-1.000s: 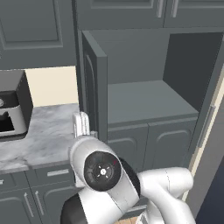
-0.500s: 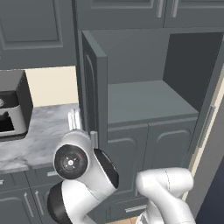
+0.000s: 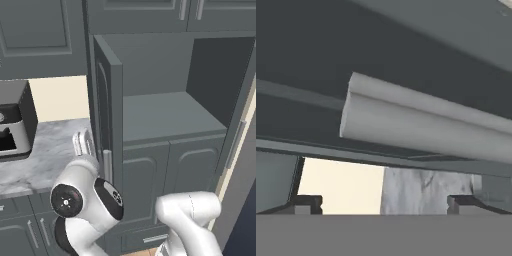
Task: Close all open cabinet doors.
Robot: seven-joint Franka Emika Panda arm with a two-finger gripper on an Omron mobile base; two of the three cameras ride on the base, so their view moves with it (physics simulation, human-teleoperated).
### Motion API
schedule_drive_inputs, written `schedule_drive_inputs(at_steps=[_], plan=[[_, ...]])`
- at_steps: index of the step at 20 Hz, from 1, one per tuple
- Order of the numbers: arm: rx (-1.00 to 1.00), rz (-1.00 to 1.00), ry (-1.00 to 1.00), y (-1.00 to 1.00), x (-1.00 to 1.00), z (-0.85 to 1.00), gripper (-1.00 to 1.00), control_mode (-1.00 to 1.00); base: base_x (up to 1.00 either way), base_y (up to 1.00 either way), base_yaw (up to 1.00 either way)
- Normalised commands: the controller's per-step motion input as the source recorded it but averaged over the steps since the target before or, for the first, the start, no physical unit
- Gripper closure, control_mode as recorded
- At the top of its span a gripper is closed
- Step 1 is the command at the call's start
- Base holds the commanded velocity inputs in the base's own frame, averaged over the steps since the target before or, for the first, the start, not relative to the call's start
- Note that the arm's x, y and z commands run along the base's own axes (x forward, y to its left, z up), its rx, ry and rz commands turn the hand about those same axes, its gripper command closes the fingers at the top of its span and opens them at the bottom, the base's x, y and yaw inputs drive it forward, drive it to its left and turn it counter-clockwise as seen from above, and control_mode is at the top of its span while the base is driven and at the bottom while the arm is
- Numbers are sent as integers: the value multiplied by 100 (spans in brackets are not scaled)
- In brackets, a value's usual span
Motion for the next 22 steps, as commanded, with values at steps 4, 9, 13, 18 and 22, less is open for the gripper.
schedule_drive_inputs(at_steps=[4,9,13,18,22], plan=[[-3,-19,-3,-10,26,-16,-100,-100,0,0,0],[0,-22,-6,-5,7,0,-100,-100,0,0,0],[0,-30,-1,-8,0,-1,-100,-100,0,0,0],[0,-34,0,-19,-2,-6,-100,-100,0,0,0],[0,-34,0,-45,9,-12,-100,-100,0,0,0]])
